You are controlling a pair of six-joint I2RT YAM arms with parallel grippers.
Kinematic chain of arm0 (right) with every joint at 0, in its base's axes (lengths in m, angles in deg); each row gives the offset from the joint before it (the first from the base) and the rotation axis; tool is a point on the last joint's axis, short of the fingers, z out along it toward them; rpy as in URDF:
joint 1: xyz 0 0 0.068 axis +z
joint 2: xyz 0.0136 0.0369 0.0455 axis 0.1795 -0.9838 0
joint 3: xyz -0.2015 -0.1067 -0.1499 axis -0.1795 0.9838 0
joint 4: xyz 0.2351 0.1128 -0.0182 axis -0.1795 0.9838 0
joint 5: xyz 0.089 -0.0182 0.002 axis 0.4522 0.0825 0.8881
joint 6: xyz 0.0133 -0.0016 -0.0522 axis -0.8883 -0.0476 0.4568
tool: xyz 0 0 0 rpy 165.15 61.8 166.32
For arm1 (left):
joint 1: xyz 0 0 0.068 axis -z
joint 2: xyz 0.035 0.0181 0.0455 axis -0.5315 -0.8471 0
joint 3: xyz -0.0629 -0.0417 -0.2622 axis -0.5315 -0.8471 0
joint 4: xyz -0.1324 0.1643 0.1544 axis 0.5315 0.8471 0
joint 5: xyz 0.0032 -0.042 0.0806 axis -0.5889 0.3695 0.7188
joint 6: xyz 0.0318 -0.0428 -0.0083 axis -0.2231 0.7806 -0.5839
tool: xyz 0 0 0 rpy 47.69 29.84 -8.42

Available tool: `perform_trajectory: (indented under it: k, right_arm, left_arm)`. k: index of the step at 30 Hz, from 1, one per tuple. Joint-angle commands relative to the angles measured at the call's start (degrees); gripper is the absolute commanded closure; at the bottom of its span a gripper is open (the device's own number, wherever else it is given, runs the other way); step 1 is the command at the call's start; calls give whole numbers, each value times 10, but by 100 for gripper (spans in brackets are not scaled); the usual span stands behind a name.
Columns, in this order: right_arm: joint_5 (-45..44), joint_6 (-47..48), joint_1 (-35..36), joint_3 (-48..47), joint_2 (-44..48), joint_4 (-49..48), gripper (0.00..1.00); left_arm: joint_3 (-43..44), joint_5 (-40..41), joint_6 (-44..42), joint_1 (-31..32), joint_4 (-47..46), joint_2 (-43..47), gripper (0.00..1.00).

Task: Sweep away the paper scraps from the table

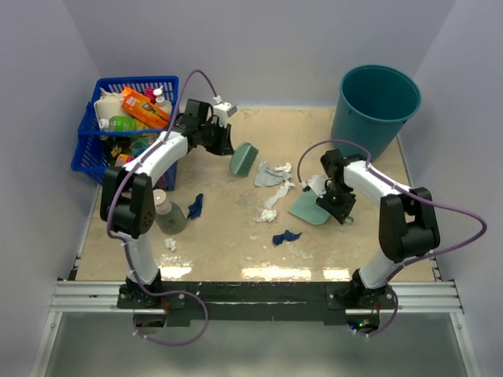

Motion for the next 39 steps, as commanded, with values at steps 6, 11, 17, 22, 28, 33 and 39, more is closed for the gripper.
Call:
perform_trajectory:
  k: [6, 11, 17, 22, 28, 33, 39]
  right_arm:
    - [33, -49, 3, -80, -38, 71, 100]
    - [36, -58, 6, -100, -66, 78, 100]
    - [41, -66, 9, -129, -84, 89, 100]
    - [36, -64, 9, -103, -60, 79, 100]
    - [39, -69, 10, -59, -30, 63, 100]
    - [46, -68, 7, -48, -2, 88, 100]
    - [64, -77, -20, -29, 42, 129, 100]
  left_arm:
    - [50, -25, 26, 37, -12, -34, 100]
    - [59, -47, 44, 72, -32, -68, 100]
    - [60, -256, 154, 102, -132, -91, 100]
    - [75, -237, 110, 77, -93, -67, 100]
    - [64, -224, 98, -1, -76, -35, 100]
    - [118, -197, 78, -20, -77, -68, 100]
    - [182, -164, 91, 5, -143, -137, 100]
